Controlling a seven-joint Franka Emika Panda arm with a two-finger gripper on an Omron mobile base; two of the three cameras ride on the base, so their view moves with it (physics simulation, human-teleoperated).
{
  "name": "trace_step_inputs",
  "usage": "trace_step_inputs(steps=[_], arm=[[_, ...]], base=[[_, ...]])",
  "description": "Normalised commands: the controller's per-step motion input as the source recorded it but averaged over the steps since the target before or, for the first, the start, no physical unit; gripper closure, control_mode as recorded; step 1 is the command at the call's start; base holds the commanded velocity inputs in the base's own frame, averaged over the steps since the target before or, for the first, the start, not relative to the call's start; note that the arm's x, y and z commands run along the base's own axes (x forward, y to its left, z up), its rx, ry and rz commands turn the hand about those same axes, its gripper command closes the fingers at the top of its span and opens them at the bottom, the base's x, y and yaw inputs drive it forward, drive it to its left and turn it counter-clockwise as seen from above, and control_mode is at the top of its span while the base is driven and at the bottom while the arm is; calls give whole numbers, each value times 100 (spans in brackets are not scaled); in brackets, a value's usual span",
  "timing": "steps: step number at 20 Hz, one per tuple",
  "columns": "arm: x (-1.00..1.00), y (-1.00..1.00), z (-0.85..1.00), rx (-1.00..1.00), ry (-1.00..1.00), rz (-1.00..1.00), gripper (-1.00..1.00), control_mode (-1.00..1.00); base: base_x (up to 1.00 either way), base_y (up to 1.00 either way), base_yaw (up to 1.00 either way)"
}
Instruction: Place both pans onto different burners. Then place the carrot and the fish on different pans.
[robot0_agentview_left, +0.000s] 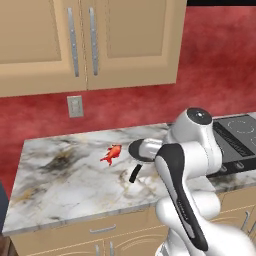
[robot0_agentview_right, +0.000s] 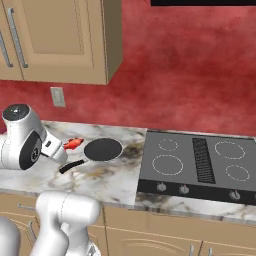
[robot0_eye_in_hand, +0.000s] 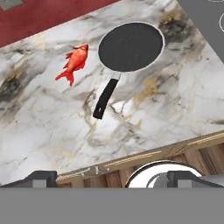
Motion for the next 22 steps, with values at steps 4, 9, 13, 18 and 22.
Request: trace_step_inputs(steps=[4,9,13,18,22], arm=[[29,10,-24,0,5,-1,-100,-100],[36,4,-14,0,0,0,-100,-100],[38,0,-22,0,1,0,-100,-100],[35,0,-31,0,3,0,-100,-100],[33,5,-37,0,5,0,-100,-100]], base=[[0,0,0],[0,0,0],[0,0,0],[0,0,0],[0,0,0]])
